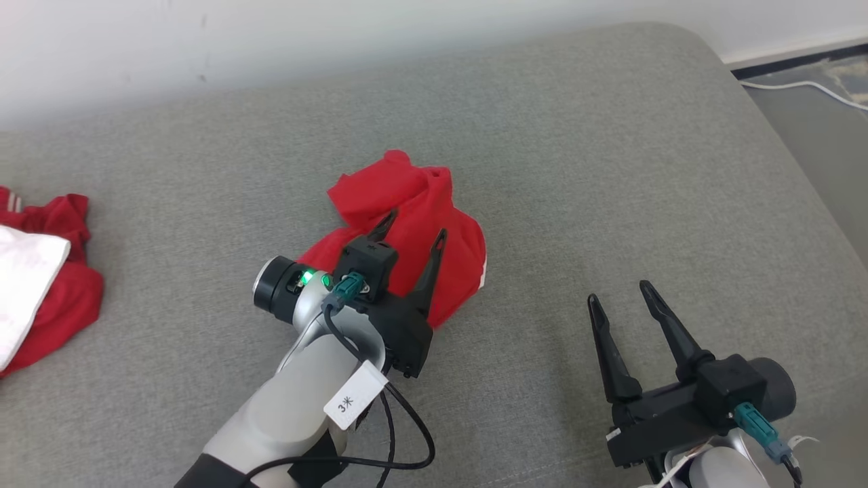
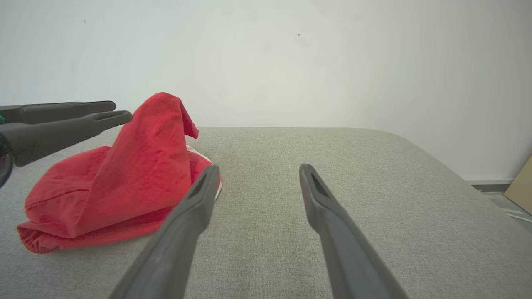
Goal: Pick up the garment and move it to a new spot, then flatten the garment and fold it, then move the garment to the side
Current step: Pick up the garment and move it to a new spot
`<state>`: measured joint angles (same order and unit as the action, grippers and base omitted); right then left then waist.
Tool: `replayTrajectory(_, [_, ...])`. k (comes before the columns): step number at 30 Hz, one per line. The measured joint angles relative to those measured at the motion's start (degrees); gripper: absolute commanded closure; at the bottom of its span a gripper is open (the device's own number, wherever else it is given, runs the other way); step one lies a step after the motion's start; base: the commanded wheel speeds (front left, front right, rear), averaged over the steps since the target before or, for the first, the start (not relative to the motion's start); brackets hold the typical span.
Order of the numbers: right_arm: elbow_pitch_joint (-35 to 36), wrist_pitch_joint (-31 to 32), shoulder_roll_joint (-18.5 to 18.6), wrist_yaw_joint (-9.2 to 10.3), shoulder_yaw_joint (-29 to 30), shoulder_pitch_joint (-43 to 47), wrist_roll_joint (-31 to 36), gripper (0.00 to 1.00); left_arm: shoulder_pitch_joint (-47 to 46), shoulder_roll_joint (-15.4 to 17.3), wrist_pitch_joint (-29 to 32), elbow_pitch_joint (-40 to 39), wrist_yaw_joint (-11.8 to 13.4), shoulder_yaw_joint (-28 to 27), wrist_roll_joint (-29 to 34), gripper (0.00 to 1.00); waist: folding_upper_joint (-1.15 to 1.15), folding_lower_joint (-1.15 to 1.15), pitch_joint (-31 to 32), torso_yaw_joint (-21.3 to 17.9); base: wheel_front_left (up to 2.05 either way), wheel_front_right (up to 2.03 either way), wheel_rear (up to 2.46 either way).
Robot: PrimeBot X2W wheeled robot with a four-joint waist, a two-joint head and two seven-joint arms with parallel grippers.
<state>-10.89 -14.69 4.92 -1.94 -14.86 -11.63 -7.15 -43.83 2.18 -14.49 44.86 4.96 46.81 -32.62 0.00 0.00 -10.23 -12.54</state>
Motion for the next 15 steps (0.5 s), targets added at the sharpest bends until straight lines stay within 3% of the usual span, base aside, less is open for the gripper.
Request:
replayTrajectory(6, [0.0, 0.0, 0.7, 0.31, 0.9, 1.1, 0.0, 0.0, 2.8, 0.3, 0.0, -1.1, -0.5, -2.9, -0.1, 0.0, 0.0, 0.0, 1.4, 2.3, 0.0, 0.0, 0.0])
replayTrajectory(15, [0.1, 0.0, 1.6, 0.77, 2.3, 3.6, 0.0, 0.0, 12.7, 4.1, 0.0, -6.6, 0.6, -8.4, -1.7, 0.0, 0.0, -0.01, 5.0, 5.1, 0.0, 0.0, 0.0])
